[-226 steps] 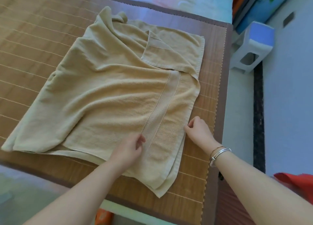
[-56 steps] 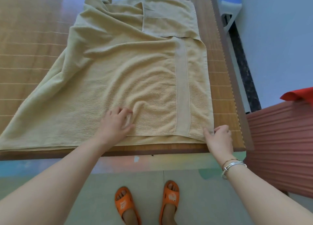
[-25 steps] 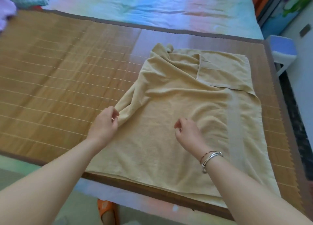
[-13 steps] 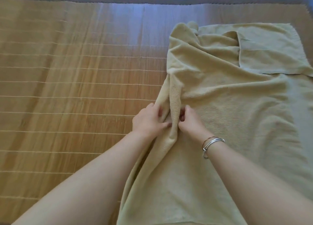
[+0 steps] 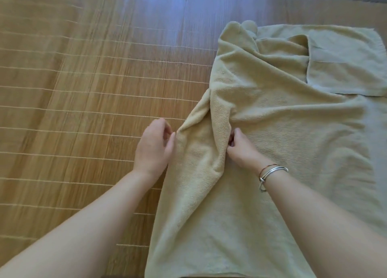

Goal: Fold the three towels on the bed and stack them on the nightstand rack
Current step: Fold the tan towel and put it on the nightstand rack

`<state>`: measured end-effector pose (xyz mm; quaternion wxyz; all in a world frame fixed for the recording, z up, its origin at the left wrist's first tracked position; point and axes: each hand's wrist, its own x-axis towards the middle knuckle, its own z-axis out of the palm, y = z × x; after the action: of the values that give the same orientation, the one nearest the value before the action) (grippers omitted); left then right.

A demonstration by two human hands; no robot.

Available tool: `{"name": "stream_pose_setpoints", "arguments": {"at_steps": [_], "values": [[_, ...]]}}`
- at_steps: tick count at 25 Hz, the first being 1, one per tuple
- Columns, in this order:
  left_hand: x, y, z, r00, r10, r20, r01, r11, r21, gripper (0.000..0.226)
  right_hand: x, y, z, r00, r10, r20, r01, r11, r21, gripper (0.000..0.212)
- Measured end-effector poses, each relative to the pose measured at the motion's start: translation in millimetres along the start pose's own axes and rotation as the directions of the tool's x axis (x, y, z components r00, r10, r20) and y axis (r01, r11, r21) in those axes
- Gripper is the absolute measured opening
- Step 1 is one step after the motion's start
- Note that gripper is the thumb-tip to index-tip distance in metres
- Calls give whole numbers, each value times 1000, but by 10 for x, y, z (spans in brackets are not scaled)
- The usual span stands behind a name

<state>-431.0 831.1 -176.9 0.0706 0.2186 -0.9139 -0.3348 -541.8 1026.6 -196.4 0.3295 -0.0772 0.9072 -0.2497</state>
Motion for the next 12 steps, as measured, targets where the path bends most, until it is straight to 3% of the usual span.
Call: {"name": "stream_pose_setpoints", "arguments": {"at_steps": [2,3,6,7,9,12], "values": [[-190,172,126,975,174,139,-183,982,55,18,1,10,-2,1000,1,1,-1,1000,13,29],[-251,222,217,968,161,190,-187,974,125,23,7,12,0,1000,0,6,0,1000,24,31],[-245,230,447,972,-136,192,80,959,270,38,-6,16,17,1000,-10,2,10,1000,12,33],[-206,220,496,970,-159,183,105,956,274,33,-9,16,31,1000,-22,-18,22,1000,-5,32],[-173,222,524,978,-112,178,84,985,153,20,-29,42,72,997,-50,-60,49,999,-24,29],[-113,140,281,969,-173,175,211,949,-235,18,-51,69,103,994,-76,-80,73,997,-29,27]]}}
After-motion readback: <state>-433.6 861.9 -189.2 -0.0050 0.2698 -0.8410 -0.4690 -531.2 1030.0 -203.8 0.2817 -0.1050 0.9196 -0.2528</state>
